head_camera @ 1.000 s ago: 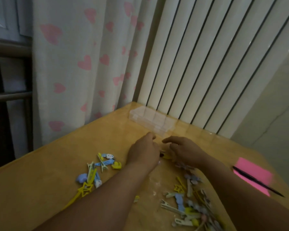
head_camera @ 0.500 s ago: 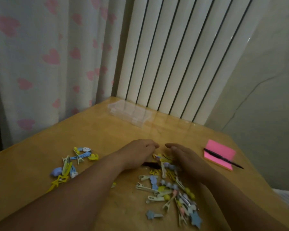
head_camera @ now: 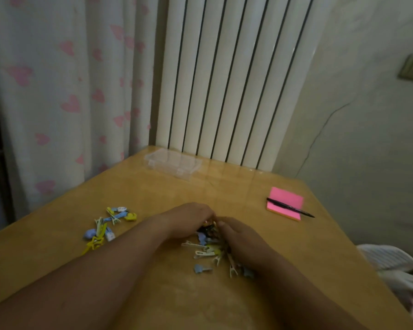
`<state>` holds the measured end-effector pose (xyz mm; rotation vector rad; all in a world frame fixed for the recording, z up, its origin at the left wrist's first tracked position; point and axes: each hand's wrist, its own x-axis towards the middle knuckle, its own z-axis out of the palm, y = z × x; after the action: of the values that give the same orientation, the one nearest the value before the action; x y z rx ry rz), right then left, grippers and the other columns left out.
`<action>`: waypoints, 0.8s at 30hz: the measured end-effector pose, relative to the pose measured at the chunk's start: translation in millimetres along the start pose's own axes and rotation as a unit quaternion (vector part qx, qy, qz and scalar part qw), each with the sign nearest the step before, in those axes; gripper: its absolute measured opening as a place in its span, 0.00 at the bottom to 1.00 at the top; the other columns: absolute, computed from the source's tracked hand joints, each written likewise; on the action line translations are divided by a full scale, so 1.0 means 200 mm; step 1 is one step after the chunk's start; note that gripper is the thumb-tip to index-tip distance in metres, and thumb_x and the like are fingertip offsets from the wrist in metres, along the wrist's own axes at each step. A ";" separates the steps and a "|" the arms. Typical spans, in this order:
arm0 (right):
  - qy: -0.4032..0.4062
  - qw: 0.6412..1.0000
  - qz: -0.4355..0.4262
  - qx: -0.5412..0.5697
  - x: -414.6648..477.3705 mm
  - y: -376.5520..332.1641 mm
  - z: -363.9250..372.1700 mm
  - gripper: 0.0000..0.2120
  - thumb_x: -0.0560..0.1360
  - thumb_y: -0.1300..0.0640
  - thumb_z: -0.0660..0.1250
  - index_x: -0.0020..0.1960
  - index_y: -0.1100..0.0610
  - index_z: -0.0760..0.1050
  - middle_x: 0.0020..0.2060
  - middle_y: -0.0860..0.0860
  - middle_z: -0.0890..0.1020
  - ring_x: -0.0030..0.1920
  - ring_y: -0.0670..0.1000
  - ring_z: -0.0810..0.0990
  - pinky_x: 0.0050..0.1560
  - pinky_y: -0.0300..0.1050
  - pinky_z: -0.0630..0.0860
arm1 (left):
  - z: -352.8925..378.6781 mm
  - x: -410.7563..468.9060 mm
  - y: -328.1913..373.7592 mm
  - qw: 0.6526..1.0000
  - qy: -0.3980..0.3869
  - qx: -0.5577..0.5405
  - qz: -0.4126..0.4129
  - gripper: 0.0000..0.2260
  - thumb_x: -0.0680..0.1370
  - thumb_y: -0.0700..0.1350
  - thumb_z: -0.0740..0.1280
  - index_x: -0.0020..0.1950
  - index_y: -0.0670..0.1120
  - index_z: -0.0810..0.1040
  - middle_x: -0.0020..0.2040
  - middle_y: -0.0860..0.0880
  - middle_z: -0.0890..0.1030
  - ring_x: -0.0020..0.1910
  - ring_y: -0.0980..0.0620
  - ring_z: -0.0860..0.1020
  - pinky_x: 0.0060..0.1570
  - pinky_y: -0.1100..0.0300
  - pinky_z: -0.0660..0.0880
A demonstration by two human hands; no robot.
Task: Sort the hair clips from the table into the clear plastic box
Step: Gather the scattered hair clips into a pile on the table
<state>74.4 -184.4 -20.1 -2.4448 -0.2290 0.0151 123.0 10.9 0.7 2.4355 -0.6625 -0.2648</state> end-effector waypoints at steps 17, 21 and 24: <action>0.169 0.983 0.028 -0.060 -0.14 -0.19 0.19 0.25 0.86 0.42 0.54 0.78 0.50 0.70 0.74 0.49 0.76 0.74 0.51 0.72 0.78 0.58 0.62 | -0.20 -0.17 0.09 0.851 0.217 -0.477 -0.030 0.21 0.86 0.49 0.51 0.63 0.42 0.81 0.52 0.43 0.89 0.57 0.44 0.87 0.63 0.49 0.79; 0.139 0.979 -0.063 -0.134 -0.15 -0.35 0.28 0.26 0.84 0.38 0.54 0.76 0.49 0.72 0.71 0.48 0.77 0.73 0.51 0.72 0.77 0.62 0.62 | -0.28 -0.31 0.02 0.876 0.232 -0.418 -0.055 0.16 0.85 0.48 0.58 0.62 0.41 0.81 0.51 0.42 0.89 0.54 0.43 0.87 0.59 0.49 0.80; 0.074 0.972 -0.185 -0.123 -0.21 -0.51 0.38 0.31 0.80 0.32 0.59 0.75 0.49 0.73 0.71 0.47 0.77 0.70 0.50 0.75 0.74 0.56 0.68 | -0.30 -0.44 -0.11 0.895 0.264 -0.353 -0.064 0.15 0.84 0.49 0.60 0.60 0.43 0.82 0.52 0.43 0.88 0.52 0.47 0.83 0.52 0.52 0.76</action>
<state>11.8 -66.5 -17.2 -2.5918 -0.6502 -0.3787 76.7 102.1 38.6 1.7212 -0.1154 0.1036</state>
